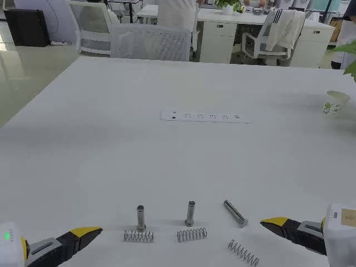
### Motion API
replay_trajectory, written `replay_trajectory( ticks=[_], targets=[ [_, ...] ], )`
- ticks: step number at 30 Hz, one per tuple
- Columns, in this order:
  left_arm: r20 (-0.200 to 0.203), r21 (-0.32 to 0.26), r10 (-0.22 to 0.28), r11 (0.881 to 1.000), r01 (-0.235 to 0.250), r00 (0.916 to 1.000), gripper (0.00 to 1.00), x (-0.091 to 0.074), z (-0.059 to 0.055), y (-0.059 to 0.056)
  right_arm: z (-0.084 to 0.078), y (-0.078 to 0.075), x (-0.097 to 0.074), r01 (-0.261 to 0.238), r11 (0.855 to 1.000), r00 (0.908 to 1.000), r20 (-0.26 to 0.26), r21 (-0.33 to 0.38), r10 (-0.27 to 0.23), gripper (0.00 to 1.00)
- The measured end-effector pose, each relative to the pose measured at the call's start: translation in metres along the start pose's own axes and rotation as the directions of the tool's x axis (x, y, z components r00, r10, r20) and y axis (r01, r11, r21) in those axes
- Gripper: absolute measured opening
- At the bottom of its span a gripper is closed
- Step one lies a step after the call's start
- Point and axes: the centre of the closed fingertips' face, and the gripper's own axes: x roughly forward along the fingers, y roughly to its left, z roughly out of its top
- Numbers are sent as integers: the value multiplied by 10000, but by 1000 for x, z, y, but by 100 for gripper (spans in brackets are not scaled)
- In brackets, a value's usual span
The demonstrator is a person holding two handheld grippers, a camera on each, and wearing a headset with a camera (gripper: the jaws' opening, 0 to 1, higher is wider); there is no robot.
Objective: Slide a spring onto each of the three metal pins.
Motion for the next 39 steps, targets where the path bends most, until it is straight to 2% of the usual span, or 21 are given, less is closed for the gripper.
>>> replay_trajectory(
  ticks=[17,39],
  targets=[
    [-91,8,-18,10000,18,10000,82,0,-4,-1,-3,2,0,-42,10000,10000,-59,6,42,64],
    [-117,49,-54,10000,55,9999,82,-2,-3,-4,-2,6,0,-59,10000,9999,-140,-62,58,64]
  ],
)
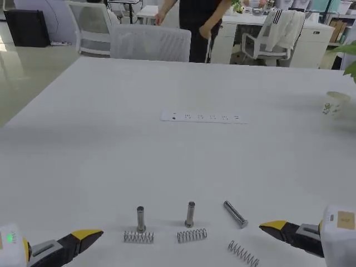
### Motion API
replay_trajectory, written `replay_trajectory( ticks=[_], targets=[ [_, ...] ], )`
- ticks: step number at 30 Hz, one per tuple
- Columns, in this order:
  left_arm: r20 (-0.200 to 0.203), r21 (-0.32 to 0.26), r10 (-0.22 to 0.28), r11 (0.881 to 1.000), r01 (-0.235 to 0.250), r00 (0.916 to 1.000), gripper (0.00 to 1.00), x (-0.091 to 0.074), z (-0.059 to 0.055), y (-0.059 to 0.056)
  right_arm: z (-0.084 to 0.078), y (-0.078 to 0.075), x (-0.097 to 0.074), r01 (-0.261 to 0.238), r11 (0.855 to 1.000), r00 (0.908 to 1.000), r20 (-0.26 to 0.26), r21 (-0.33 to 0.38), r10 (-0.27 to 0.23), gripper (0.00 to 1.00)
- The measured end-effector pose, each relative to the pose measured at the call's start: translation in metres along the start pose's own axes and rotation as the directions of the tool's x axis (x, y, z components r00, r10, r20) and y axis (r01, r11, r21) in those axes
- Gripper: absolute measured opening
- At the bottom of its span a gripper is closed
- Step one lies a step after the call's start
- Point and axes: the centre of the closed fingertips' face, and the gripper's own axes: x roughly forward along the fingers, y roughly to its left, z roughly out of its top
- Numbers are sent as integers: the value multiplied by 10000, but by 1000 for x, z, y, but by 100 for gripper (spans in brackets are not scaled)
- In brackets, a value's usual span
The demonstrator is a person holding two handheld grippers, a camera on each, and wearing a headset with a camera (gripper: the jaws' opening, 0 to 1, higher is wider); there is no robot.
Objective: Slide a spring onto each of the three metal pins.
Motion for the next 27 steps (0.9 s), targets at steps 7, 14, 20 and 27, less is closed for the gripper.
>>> replay_trajectory(
  ticks=[7,14,20,27],
  targets=[
    [-8,15,-16,10000,16,10000,82,0,0,0,1,1,0,7,10000,10000,-16,-10,-7,63],
    [15,6,-8,10000,8,10000,82,0,0,2,1,0,0,32,10000,10000,-17,21,-32,63],
    [23,-8,22,10000,-22,10000,82,1,0,3,-1,-3,2,34,10000,10000,-26,80,-34,63],
    [2,-43,47,10000,-47,10000,82,2,0,6,-1,-3,3,-16,9999,10000,-24,153,17,62]
  ],
)
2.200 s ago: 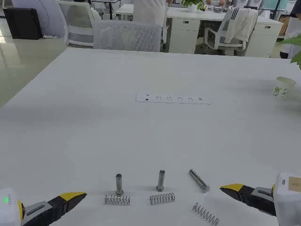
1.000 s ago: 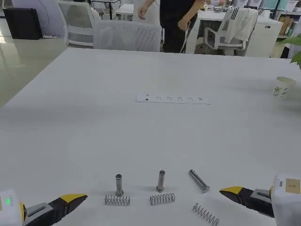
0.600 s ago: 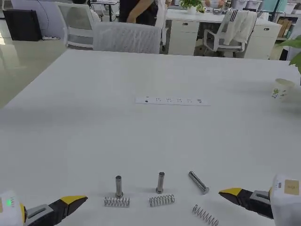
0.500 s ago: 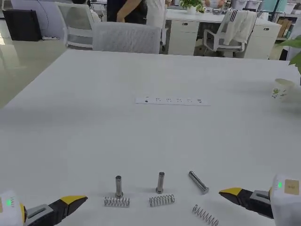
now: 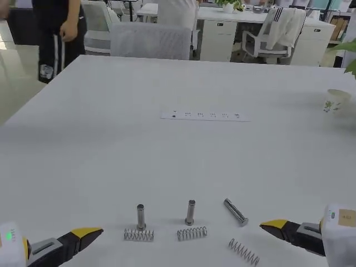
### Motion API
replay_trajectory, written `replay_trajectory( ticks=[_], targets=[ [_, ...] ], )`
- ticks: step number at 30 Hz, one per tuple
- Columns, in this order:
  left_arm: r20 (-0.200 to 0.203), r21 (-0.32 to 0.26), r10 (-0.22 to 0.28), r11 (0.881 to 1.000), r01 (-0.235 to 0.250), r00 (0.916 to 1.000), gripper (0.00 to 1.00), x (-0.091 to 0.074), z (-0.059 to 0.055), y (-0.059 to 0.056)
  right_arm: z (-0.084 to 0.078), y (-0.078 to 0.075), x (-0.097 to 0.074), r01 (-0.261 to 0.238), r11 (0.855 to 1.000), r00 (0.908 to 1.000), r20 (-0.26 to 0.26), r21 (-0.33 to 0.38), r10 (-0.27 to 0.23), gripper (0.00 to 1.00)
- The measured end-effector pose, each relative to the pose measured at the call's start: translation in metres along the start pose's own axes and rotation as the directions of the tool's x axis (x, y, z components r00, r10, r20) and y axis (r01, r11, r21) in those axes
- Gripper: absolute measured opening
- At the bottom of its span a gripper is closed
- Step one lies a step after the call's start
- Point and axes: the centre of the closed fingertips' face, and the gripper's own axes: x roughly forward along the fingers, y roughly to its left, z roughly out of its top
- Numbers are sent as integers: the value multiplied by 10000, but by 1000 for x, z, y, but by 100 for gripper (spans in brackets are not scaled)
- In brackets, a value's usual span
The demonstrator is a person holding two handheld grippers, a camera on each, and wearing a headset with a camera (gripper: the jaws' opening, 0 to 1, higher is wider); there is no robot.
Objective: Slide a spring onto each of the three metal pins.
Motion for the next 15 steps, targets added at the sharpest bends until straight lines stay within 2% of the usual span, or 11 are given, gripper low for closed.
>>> replay_trajectory(
  ticks=[15],
  targets=[
    [-46,-41,43,10000,-43,10000,82,0,-2,2,0,-2,0,10,9998,9999,130,180,-13,61]
  ],
)
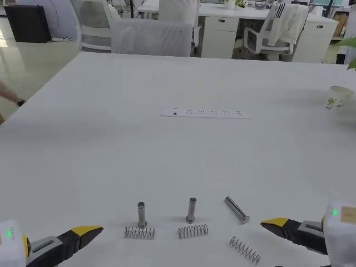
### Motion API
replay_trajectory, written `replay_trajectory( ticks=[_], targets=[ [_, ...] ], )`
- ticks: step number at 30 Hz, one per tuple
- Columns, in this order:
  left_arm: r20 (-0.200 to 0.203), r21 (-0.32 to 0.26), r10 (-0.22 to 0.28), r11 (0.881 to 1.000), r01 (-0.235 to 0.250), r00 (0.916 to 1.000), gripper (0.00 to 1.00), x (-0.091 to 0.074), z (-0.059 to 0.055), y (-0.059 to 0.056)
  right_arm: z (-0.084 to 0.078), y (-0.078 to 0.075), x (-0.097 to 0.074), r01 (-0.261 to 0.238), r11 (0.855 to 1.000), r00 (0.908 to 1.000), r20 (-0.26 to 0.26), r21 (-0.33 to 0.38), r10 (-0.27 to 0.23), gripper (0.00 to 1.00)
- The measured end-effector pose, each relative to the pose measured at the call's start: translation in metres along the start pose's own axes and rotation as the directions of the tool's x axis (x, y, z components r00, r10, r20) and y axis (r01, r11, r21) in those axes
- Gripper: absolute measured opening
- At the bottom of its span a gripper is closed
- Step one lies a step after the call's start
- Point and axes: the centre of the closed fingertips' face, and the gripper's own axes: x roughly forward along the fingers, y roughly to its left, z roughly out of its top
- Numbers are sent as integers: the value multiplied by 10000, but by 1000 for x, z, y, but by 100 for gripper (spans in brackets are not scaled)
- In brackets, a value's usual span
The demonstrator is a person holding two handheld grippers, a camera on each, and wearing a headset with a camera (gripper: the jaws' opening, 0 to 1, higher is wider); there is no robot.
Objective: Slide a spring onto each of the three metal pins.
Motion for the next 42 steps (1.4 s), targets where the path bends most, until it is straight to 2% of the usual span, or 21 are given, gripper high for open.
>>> replay_trajectory(
  ticks=[10,15,19,23,29,33,42],
  targets=[
    [29,17,9,10000,-9,10000,82,-1,0,0,5,-4,-1,64,10000,10000,-4,-50,-64,58],
    [28,23,1,10000,-1,10000,81,-1,-1,-1,13,-12,-3,183,9998,9998,32,-37,-183,53],
    [18,33,-9,10000,9,10000,81,-1,-1,-1,16,-21,-3,315,9994,9993,-179,-173,-318,48],
    [-1,29,-20,10000,20,10000,81,-1,-1,-2,26,-27,0,330,9991,9991,-256,-271,-337,45],
    [36,2,15,10000,-15,10000,81,-1,0,-2,38,-43,10,700,9975,9953,-662,-66,-703,38],
    [53,-26,17,10000,-17,10000,81,-1,0,-2,36,-50,14,863,9962,9902,-1092,-100,-869,30],
    [7,-32,-54,10000,54,10000,81,0,0,-4,40,-62,27,1162,9931,9818,-1527,155,-1125,20]
  ],
)
